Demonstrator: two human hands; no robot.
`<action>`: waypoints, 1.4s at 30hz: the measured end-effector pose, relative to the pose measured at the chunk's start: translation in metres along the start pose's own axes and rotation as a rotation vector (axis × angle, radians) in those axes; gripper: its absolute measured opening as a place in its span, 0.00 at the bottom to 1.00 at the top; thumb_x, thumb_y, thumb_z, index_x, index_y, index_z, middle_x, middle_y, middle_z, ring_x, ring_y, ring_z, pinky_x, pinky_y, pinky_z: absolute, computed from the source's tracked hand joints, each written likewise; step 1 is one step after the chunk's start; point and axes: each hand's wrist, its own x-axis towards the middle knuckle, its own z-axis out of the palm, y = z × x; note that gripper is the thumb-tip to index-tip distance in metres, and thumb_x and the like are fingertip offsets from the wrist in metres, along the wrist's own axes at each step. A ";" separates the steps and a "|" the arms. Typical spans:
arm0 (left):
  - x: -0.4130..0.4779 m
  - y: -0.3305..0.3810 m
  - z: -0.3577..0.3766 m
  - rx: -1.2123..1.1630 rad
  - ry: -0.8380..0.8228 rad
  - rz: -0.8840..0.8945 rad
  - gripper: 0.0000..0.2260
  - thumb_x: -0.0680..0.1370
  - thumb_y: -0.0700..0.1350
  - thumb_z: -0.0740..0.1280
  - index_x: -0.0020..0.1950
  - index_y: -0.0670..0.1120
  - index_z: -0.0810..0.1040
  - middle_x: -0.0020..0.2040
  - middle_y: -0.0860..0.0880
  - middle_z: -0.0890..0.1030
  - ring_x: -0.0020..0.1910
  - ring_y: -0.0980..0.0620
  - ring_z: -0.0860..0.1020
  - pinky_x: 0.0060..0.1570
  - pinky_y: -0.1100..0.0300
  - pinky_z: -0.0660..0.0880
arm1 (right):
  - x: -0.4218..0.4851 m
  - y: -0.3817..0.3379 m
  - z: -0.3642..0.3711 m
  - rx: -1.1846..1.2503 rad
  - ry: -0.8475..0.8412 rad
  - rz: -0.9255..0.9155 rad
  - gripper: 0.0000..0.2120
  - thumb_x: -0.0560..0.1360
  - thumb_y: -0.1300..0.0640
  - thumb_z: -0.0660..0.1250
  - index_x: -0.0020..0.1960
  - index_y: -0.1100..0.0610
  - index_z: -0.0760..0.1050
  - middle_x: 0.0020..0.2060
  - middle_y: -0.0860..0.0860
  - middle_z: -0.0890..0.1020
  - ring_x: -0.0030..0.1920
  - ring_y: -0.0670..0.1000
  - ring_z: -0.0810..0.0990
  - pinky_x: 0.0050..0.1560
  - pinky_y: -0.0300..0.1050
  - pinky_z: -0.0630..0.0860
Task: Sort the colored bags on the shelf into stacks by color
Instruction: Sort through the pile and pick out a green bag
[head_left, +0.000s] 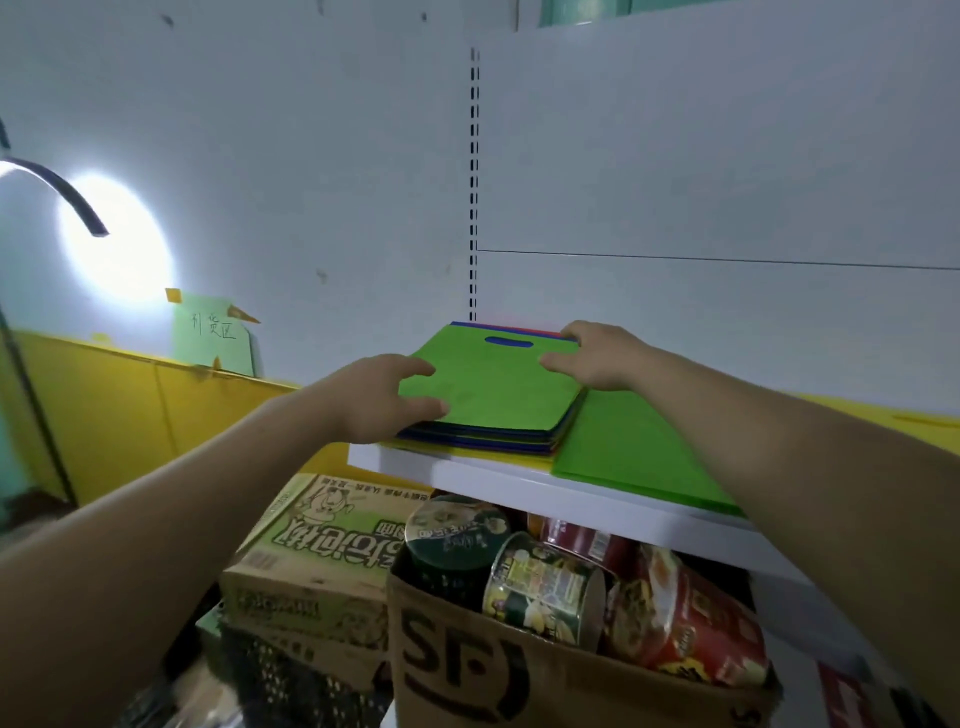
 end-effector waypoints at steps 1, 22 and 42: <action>0.006 -0.005 0.002 -0.003 0.001 -0.007 0.28 0.76 0.61 0.63 0.73 0.52 0.64 0.74 0.50 0.64 0.72 0.49 0.63 0.68 0.55 0.60 | 0.008 -0.002 0.004 -0.004 -0.009 0.003 0.35 0.75 0.36 0.61 0.75 0.55 0.60 0.73 0.55 0.66 0.71 0.56 0.66 0.67 0.47 0.65; 0.085 -0.056 0.012 0.114 -0.190 -0.007 0.27 0.77 0.62 0.58 0.72 0.49 0.67 0.71 0.46 0.68 0.69 0.46 0.67 0.65 0.57 0.63 | 0.072 0.002 0.034 -0.180 0.135 0.342 0.40 0.72 0.48 0.71 0.74 0.61 0.54 0.63 0.60 0.74 0.62 0.60 0.74 0.51 0.46 0.70; 0.073 -0.056 -0.007 -0.675 0.060 0.151 0.29 0.74 0.41 0.71 0.72 0.47 0.62 0.52 0.45 0.76 0.49 0.43 0.78 0.51 0.51 0.77 | -0.027 -0.054 -0.056 1.048 0.925 0.212 0.06 0.76 0.62 0.66 0.53 0.58 0.76 0.43 0.51 0.81 0.38 0.47 0.80 0.36 0.38 0.79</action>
